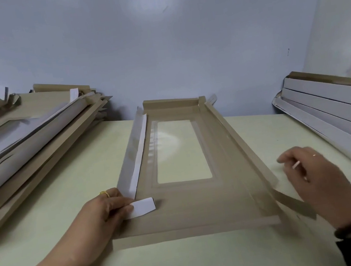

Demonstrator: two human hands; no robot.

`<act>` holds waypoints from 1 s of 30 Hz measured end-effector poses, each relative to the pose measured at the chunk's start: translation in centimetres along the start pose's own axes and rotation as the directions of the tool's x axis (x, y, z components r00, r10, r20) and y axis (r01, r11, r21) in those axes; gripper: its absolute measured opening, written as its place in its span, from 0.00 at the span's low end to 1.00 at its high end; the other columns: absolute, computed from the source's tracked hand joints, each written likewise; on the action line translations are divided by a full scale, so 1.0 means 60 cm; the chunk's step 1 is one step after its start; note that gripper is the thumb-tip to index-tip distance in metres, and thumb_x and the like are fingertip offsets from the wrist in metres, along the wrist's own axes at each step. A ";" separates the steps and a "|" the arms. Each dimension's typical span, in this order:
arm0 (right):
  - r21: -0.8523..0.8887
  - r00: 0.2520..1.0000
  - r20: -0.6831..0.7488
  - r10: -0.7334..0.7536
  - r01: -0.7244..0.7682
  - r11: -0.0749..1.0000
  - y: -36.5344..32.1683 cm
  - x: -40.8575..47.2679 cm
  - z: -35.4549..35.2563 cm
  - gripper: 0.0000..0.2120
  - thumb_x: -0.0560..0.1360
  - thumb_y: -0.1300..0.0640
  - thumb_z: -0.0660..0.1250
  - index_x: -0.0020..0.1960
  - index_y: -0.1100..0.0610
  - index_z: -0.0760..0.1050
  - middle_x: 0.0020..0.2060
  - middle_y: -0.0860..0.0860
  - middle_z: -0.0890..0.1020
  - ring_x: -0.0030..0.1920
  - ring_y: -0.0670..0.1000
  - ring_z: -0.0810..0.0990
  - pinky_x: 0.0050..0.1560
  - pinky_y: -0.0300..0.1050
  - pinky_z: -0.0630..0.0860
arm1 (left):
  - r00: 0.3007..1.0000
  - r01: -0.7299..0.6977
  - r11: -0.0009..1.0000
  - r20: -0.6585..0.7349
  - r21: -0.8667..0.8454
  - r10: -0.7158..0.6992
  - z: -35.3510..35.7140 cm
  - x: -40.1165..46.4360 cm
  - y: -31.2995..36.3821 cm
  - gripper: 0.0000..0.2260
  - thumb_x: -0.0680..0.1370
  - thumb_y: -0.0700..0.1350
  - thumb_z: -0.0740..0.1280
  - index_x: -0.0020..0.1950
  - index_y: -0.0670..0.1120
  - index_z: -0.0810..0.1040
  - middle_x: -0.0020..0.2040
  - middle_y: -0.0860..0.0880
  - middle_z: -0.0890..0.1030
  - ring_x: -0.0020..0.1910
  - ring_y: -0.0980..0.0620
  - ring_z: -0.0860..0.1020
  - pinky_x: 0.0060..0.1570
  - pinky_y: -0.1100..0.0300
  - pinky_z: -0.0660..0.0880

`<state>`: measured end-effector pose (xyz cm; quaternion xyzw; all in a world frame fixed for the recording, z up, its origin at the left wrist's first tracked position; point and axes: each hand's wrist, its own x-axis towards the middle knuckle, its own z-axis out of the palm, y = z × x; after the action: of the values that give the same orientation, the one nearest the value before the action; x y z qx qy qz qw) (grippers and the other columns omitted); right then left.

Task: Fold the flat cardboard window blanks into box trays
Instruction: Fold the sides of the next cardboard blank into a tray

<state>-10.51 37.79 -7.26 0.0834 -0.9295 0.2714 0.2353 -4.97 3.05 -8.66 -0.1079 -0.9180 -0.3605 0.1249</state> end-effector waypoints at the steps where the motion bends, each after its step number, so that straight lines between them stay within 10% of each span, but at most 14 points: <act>1: -0.009 0.988 0.145 0.054 -0.054 0.999 0.019 -0.001 0.000 0.16 0.71 0.72 0.61 0.42 0.50 0.71 0.43 0.51 0.77 0.38 0.48 0.75 0.40 0.39 0.70 | 1.000 0.004 1.000 0.000 -0.001 -0.004 0.000 0.000 0.001 0.24 0.77 0.37 0.64 0.34 0.67 0.79 0.40 0.64 0.75 0.39 0.64 0.74 0.35 0.76 0.66; 3: 0.077 0.925 0.361 0.121 -0.160 0.984 0.038 -0.007 -0.002 0.22 0.69 0.76 0.55 0.43 0.49 0.72 0.44 0.51 0.78 0.42 0.49 0.77 0.42 0.42 0.71 | 1.000 0.017 1.000 -0.011 -0.008 -0.017 0.001 0.000 -0.001 0.20 0.77 0.37 0.64 0.35 0.62 0.81 0.41 0.63 0.76 0.39 0.63 0.75 0.35 0.75 0.66; 12: 0.382 0.838 0.545 0.020 -0.269 0.884 0.029 -0.015 -0.003 0.23 0.69 0.78 0.57 0.50 0.52 0.75 0.45 0.48 0.82 0.49 0.44 0.79 0.45 0.36 0.72 | 0.999 0.031 0.999 -0.027 0.007 -0.031 0.002 -0.001 -0.005 0.16 0.77 0.38 0.64 0.35 0.56 0.81 0.39 0.60 0.75 0.36 0.61 0.73 0.33 0.73 0.65; 20: 0.560 0.866 0.499 -0.038 -0.289 0.777 0.020 -0.016 0.008 0.12 0.66 0.70 0.72 0.44 0.57 0.76 0.49 0.42 0.83 0.51 0.38 0.80 0.44 0.28 0.73 | 0.999 0.041 0.999 -0.010 0.017 -0.040 0.003 0.000 -0.014 0.13 0.77 0.39 0.64 0.38 0.52 0.83 0.41 0.56 0.74 0.36 0.58 0.72 0.34 0.71 0.65; 30: 0.685 0.868 0.496 0.038 -0.418 0.596 0.037 -0.016 0.004 0.13 0.74 0.67 0.62 0.46 0.56 0.83 0.45 0.53 0.85 0.44 0.49 0.83 0.40 0.34 0.77 | 1.000 0.029 1.000 -0.007 -0.007 -0.029 0.002 0.001 -0.022 0.20 0.78 0.37 0.63 0.31 0.56 0.78 0.36 0.56 0.72 0.32 0.58 0.69 0.32 0.70 0.62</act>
<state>-10.39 39.52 -8.92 0.1106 -0.7510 0.6469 -0.0734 -5.40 2.17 -9.56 -0.0939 -0.9177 -0.3661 0.1224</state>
